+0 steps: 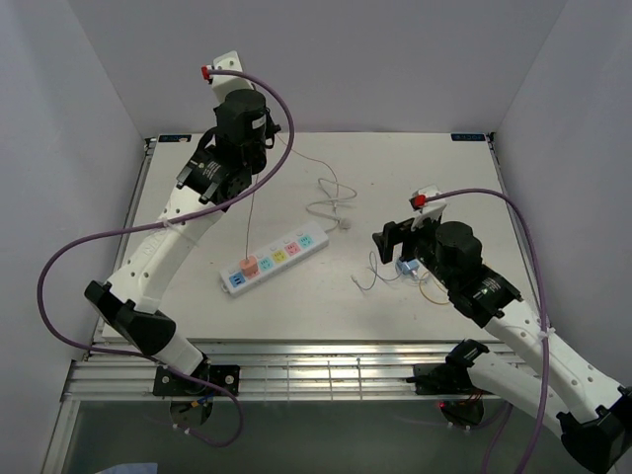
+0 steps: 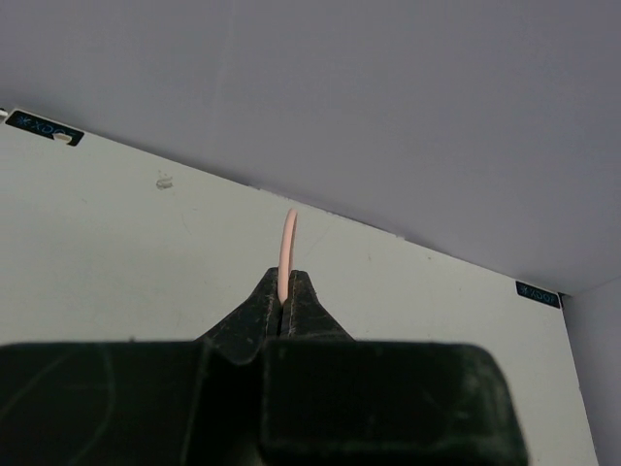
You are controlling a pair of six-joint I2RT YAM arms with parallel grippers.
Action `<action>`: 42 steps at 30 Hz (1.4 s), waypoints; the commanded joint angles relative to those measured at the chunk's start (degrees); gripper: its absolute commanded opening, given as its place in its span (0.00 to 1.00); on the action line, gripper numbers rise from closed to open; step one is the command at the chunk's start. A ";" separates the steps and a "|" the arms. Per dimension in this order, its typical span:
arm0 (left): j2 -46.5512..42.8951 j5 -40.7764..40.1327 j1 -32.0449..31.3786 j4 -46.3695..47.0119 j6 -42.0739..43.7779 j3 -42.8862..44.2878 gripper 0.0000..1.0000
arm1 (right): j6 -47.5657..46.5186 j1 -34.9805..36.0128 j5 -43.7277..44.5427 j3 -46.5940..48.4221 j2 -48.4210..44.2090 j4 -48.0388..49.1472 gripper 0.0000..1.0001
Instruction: Insert the plug
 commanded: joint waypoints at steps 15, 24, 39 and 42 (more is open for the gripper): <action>-4.02 4.49 -0.09 3.66 2.94 4.64 0.00 | -26.39 -1.19 -19.62 21.12 38.95 26.62 0.90; -5.34 3.62 -0.09 3.74 2.75 1.57 0.00 | -25.68 -6.91 -19.80 43.37 64.18 25.92 1.00; -8.94 1.42 -0.09 4.36 0.39 -6.08 0.00 | -34.91 -8.93 -7.08 53.23 63.15 32.06 0.08; -9.30 1.16 -0.09 3.66 -0.32 -7.22 0.00 | -37.90 -8.32 -4.52 53.23 62.97 38.30 0.08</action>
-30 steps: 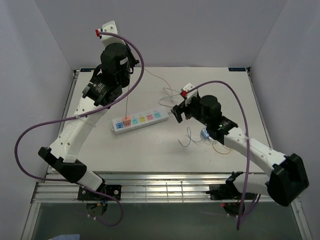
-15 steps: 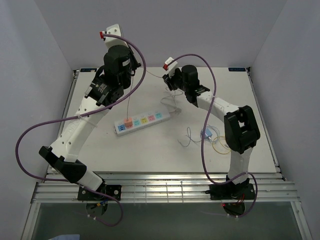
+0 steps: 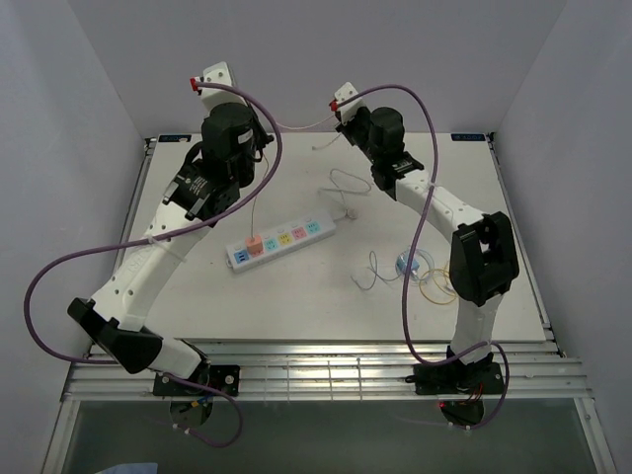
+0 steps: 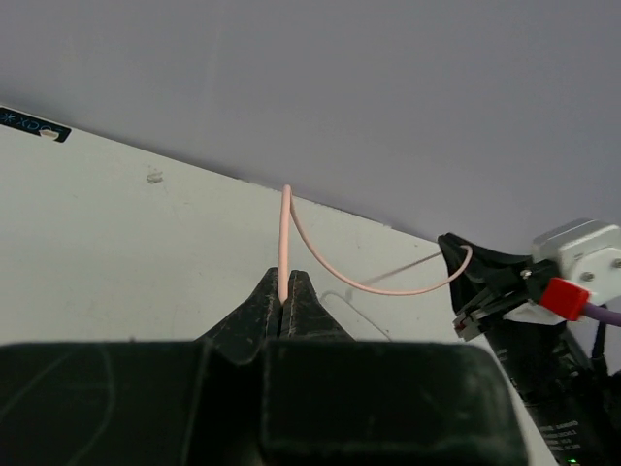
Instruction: Insert the plug
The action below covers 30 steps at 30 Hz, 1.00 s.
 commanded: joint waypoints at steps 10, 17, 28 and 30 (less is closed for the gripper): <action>-3.00 -2.23 8.39 -11.40 -14.60 -5.92 0.00 | 13.50 8.75 -20.70 19.88 8.97 -0.05 0.08; -3.88 9.22 30.28 -11.44 -22.99 -20.67 0.00 | 29.05 16.23 -21.50 36.23 28.74 0.38 0.16; 4.64 16.86 47.26 -11.07 -25.80 -26.60 0.00 | 34.61 17.92 -19.21 23.52 25.44 -3.49 0.75; 5.87 16.97 47.61 -11.34 -25.98 -26.16 0.00 | 33.11 17.83 -18.33 18.59 20.51 -4.45 0.79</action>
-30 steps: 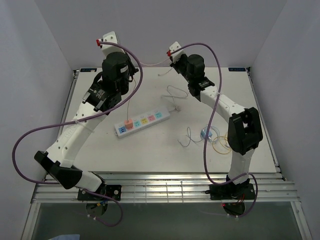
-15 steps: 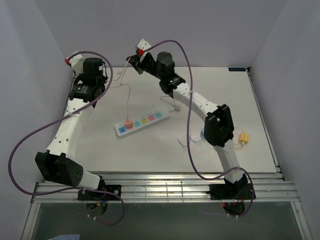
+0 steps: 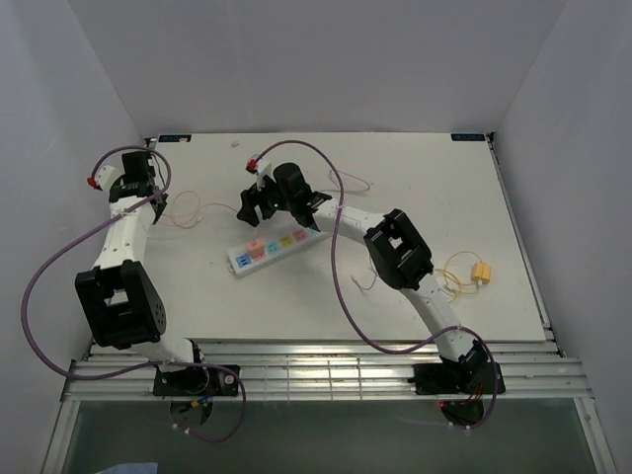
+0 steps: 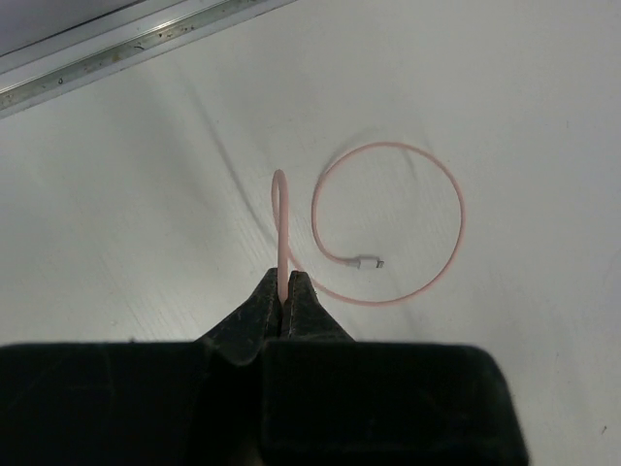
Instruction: Insert the plug
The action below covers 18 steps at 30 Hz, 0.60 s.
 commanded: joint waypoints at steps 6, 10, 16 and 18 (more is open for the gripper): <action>1.90 0.98 0.73 -1.33 -1.92 1.98 0.48 | -1.37 -1.12 3.75 -13.07 -26.55 -3.37 0.94; 0.24 5.10 0.73 -1.68 -1.39 2.24 0.88 | 1.00 -2.18 9.81 -19.75 -36.42 -5.65 0.90; -6.51 13.88 0.73 -2.74 2.12 4.53 0.98 | 3.19 -3.85 23.77 -37.13 -55.75 -5.39 0.90; -8.63 17.48 0.73 -2.65 3.43 5.23 0.98 | 4.26 -4.46 28.53 -42.43 -64.42 -6.09 0.90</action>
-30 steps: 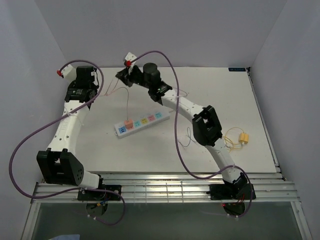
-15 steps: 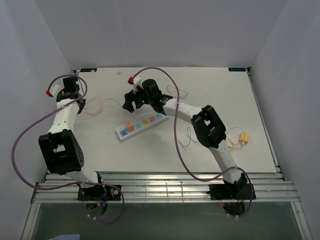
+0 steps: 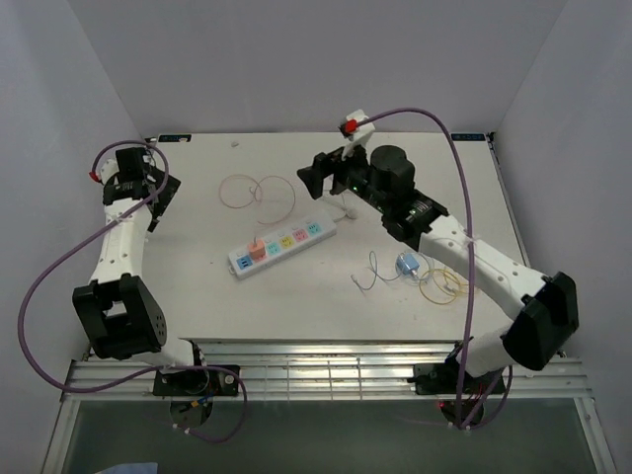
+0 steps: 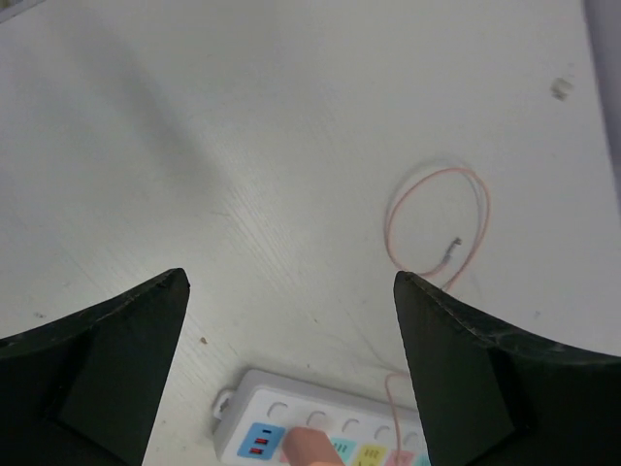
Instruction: Insert the plug
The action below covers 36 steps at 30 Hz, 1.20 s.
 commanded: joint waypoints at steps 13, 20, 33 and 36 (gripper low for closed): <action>-18.10 21.30 -10.76 2.96 5.09 -1.10 0.98 | 17.22 -15.27 27.23 -34.34 -47.56 -34.04 0.90; -18.10 18.40 -27.90 5.94 4.75 -7.61 0.98 | 19.25 -32.23 20.84 -37.76 -46.17 -41.29 0.90; -15.64 20.07 -35.92 11.75 7.91 -15.26 0.98 | 18.98 -56.25 12.03 -44.52 -34.92 -37.52 0.90; -15.72 18.84 -35.92 11.84 8.43 -15.26 0.98 | 19.78 -56.69 12.72 -48.29 -32.81 -32.34 0.91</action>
